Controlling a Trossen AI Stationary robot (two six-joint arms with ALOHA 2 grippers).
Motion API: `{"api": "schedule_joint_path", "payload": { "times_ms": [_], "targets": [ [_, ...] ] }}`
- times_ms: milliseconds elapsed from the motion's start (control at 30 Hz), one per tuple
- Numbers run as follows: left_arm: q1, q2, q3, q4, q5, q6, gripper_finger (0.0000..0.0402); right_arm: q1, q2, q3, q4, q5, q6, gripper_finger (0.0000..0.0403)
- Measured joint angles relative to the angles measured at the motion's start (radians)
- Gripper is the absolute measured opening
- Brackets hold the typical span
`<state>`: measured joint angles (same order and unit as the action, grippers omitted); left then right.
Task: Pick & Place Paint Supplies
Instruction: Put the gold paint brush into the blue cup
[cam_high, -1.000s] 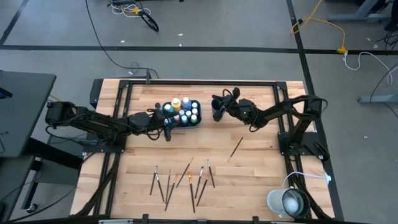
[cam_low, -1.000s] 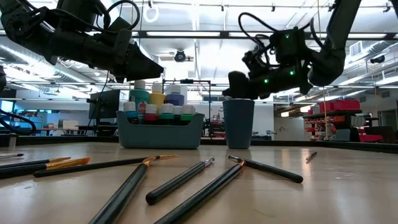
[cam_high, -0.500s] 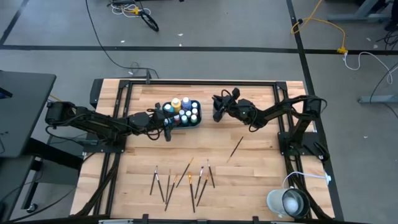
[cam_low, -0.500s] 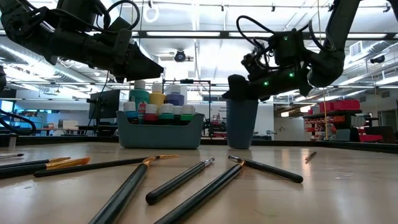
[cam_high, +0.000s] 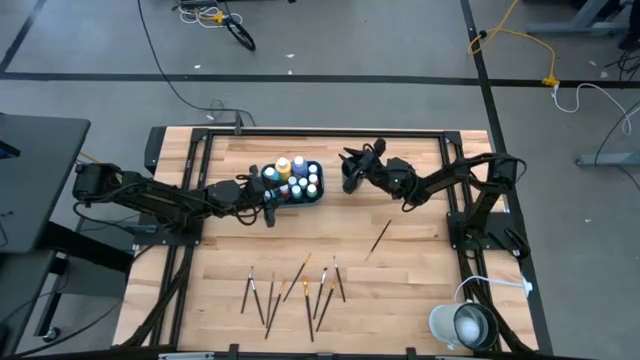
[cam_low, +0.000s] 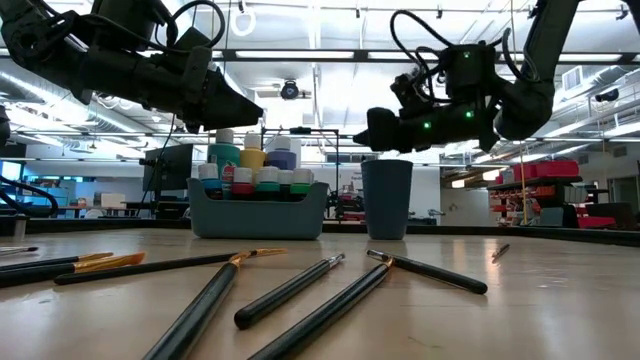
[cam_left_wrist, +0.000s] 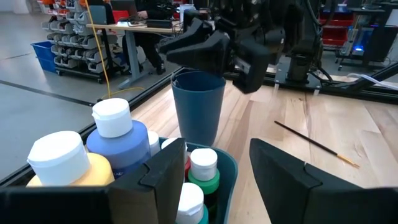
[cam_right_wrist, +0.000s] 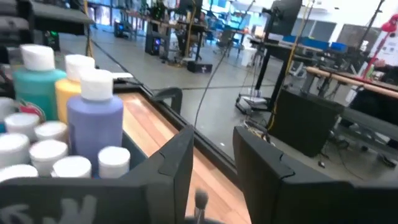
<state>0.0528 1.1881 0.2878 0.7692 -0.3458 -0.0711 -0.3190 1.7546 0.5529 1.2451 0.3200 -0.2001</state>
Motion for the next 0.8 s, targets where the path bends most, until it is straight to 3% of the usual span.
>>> {"api": "schedule_joint_path", "payload": {
  "times_ms": [167, 333, 500, 800],
  "targets": [
    [0.0, 0.0, 0.0, 0.0, 0.0, 0.0, 0.019, 0.021, -0.061, 0.0, -0.005, -0.07, 0.0, 0.012],
    [0.0, 0.0, 0.0, 0.0, 0.0, 0.0, 0.019, 0.073, -0.159, 0.001, -0.129, -0.266, -0.041, 0.012],
    [0.0, 0.0, 0.0, 0.0, 0.001, -0.003, 0.019, 0.133, -0.283, 0.001, -0.37, -0.439, -0.056, 0.012],
    [0.0, 0.0, 0.0, 0.0, 0.001, -0.003, 0.019, 0.27, -0.445, 0.002, -0.837, -0.555, -0.121, 0.0124]
  ]
}}
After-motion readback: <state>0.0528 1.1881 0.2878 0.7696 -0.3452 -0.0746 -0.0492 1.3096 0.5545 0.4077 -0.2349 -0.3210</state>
